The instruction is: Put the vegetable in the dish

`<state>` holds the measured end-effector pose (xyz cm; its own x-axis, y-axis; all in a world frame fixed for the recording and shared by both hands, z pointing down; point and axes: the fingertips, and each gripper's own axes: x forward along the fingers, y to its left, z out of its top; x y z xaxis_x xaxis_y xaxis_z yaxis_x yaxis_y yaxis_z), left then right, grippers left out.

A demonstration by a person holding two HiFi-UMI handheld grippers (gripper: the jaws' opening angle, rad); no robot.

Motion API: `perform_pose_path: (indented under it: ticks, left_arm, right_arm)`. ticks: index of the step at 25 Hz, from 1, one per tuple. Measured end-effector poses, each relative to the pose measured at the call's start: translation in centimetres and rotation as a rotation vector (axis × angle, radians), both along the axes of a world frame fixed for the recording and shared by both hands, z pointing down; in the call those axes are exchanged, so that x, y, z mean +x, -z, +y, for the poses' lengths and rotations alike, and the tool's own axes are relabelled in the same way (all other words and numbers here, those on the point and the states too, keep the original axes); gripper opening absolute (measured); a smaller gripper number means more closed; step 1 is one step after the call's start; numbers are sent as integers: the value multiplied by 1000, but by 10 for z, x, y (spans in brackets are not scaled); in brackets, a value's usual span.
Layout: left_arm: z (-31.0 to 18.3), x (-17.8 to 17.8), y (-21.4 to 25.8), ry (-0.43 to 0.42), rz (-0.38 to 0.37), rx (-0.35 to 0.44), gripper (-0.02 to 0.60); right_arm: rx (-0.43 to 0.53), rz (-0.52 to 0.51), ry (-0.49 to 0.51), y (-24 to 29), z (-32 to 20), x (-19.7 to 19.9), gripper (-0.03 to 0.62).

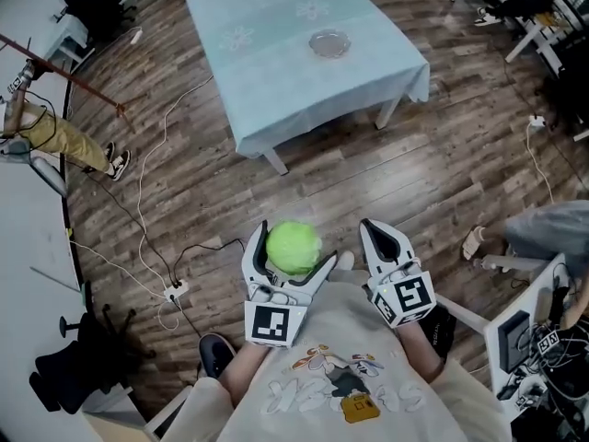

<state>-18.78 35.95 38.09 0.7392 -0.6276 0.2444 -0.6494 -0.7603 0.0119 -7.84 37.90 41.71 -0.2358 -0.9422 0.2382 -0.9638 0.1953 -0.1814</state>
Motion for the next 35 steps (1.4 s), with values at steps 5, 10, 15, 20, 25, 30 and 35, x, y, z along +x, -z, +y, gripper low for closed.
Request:
perform_pose_path:
  ticks: [5, 10, 15, 20, 25, 30, 35]
  left_arm:
    - [7, 36, -6, -21, -19, -34, 554]
    - [10, 61, -10, -43, -47, -83, 554]
    - [-17, 74, -19, -41, 22, -88, 554]
    - [-46, 93, -34, -41, 73, -141, 554]
    - [-95, 108, -28, -25, 132, -132, 554]
    - [-157, 114, -17, 1, 176, -116, 554]
    - [-221, 111, -4, 0, 212, -107, 554]
  right_arm:
    - [-15, -27, -62, -9, 17, 42, 18]
    - [-48, -57, -107, -22, 29, 74, 18]
    - [-75, -60, -95, -32, 11, 86, 18]
    - [-141, -23, -101, -41, -7, 102, 18]
    - [-147, 31, -71, -29, -56, 113, 18]
    - [-132, 55, -47, -12, -131, 121, 18]
    - [-108, 86, -40, 7, -202, 118, 18]
